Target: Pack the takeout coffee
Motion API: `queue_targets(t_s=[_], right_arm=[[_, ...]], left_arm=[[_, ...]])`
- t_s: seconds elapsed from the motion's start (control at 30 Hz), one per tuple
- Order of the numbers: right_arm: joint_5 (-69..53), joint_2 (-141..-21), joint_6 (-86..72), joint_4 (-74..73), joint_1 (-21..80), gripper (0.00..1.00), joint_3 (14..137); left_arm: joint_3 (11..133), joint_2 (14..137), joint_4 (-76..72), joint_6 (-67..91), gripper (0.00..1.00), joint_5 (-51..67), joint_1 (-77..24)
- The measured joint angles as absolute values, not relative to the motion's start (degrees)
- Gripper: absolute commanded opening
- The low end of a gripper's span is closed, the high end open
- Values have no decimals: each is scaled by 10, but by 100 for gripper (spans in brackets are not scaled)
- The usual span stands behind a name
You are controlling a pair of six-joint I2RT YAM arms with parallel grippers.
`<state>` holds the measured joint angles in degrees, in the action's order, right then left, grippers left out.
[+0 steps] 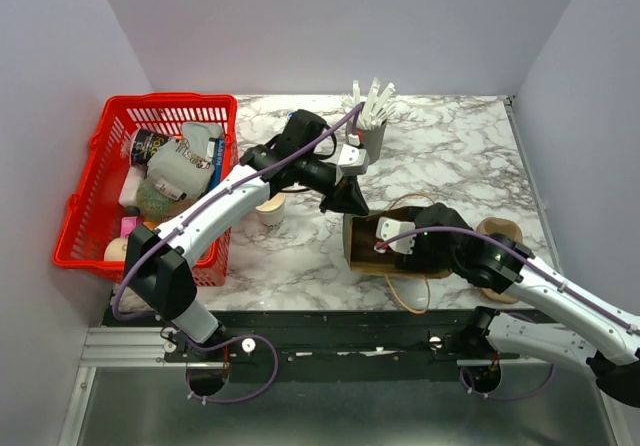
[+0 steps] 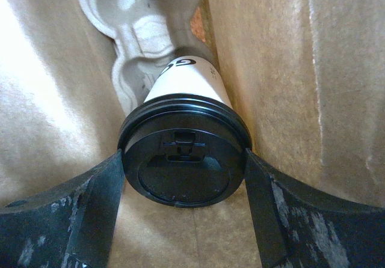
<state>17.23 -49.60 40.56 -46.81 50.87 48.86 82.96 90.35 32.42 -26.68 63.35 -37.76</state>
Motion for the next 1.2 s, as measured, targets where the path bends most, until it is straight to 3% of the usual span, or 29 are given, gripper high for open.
queue_targets(t_s=[1.2], right_arm=[[105, -548, 496, -432, 436, 30, 502]], left_arm=[[830, 910, 322, -262, 18, 634, -369]])
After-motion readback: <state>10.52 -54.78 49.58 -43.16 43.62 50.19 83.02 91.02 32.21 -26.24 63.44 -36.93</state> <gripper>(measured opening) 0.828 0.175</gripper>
